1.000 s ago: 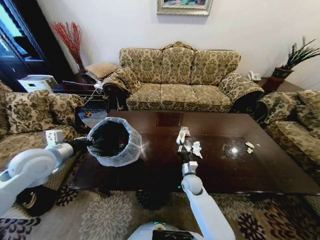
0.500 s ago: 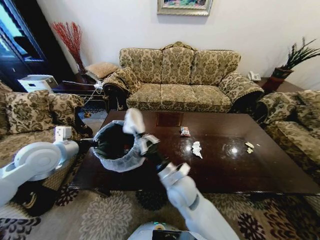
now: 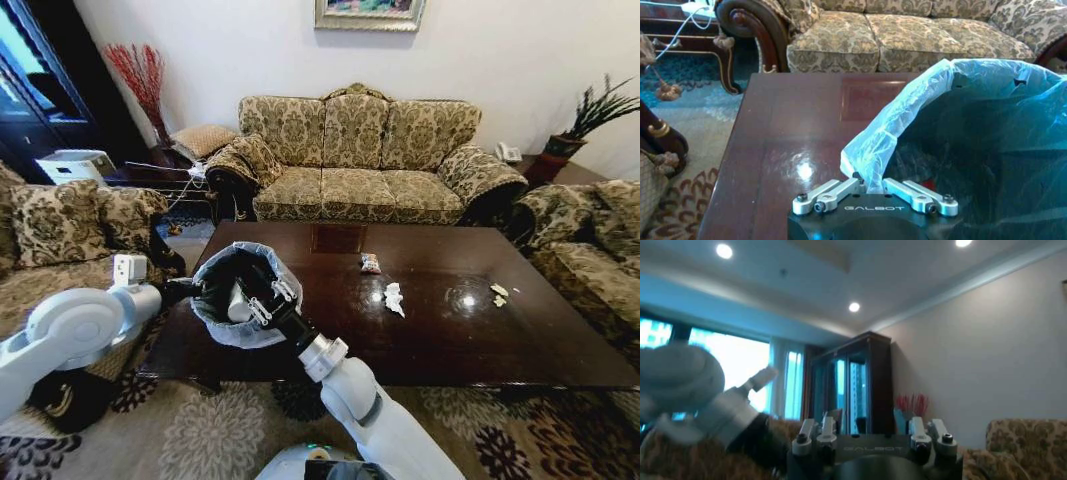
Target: Move to the front of the table and place the trash on the table into the trash bin.
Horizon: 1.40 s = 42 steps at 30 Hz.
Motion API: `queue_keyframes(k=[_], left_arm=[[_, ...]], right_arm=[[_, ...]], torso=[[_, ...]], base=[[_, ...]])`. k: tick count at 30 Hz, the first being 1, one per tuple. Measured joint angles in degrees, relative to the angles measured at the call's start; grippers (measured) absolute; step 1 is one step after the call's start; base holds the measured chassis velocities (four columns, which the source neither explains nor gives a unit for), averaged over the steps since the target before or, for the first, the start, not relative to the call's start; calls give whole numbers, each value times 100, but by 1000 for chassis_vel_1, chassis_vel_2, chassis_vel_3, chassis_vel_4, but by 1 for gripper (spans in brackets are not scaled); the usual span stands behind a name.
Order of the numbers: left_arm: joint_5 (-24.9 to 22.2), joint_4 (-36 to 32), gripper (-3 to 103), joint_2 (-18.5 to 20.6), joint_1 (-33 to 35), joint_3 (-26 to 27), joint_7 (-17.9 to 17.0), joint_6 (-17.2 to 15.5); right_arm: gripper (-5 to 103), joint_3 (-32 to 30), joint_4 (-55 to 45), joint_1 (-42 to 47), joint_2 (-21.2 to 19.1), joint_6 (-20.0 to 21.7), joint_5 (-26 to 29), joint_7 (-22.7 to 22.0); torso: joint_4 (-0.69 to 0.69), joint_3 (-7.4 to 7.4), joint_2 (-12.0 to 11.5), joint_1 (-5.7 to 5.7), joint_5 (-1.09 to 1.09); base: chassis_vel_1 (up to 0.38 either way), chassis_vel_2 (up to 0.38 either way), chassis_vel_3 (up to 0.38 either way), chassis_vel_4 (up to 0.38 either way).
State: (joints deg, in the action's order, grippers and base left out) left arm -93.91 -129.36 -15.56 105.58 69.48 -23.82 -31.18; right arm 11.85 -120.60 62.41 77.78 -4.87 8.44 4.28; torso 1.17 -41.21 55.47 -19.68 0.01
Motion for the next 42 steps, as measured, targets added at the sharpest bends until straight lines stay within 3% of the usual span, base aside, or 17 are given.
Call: queue_keyframes(k=[1,3,5,6,8,11,13,22,30,37,42], left_arm=[[54,29,0,-51,2,-2,1,18],[108,74,0,-103,2,-1,6,39],[171,164,0,-169,-14,20,38,62],[171,164,0,-169,-14,20,38,62],[210,250,0,-207,-60,36,74,92],[287,274,0,-235,-115,20,117,141],[297,274,0,-239,-124,13,120,150],[412,206,0,-363,-108,-28,150,163],[459,147,0,-444,-92,-37,190,167],[489,157,0,-454,-94,-70,190,185],[497,183,0,-426,-94,-81,190,191]], right_arm=[[60,-152,-156,132,-11,-65,131,-129],[60,-309,-284,317,-27,-125,180,-355],[71,-722,-352,684,-77,-239,200,-781],[71,-722,-352,684,-77,-239,200,-781],[82,-1409,-140,1153,-98,-115,365,-1268],[96,-2334,472,1389,84,92,867,-1539],[99,-2591,700,1383,179,198,1006,-1581],[100,-3430,2216,679,253,454,1488,-1578],[100,-3552,3530,10,110,279,969,-1103],[100,-3333,4197,-385,100,277,1029,-775],[100,-3176,4505,-551,137,271,1013,-732]], torso=[[1,0,0,0,0],[0,0,0,1,0],[0,1,1,1,-1],[0,1,1,1,-1],[0,1,1,1,-1],[-1,0,0,1,0],[-2,0,0,1,2],[1,0,0,0,-2],[-5,-1,0,0,5],[0,0,0,0,-8],[4,0,0,0,-1]], base=[[0,0,0,0],[0,0,0,0],[0,0,0,0],[0,0,0,0],[0,0,0,0],[0,0,0,0],[0,0,0,0],[-46,-59,60,55],[-139,-148,148,138],[-20,-24,10,11],[37,30,-5,-1]])
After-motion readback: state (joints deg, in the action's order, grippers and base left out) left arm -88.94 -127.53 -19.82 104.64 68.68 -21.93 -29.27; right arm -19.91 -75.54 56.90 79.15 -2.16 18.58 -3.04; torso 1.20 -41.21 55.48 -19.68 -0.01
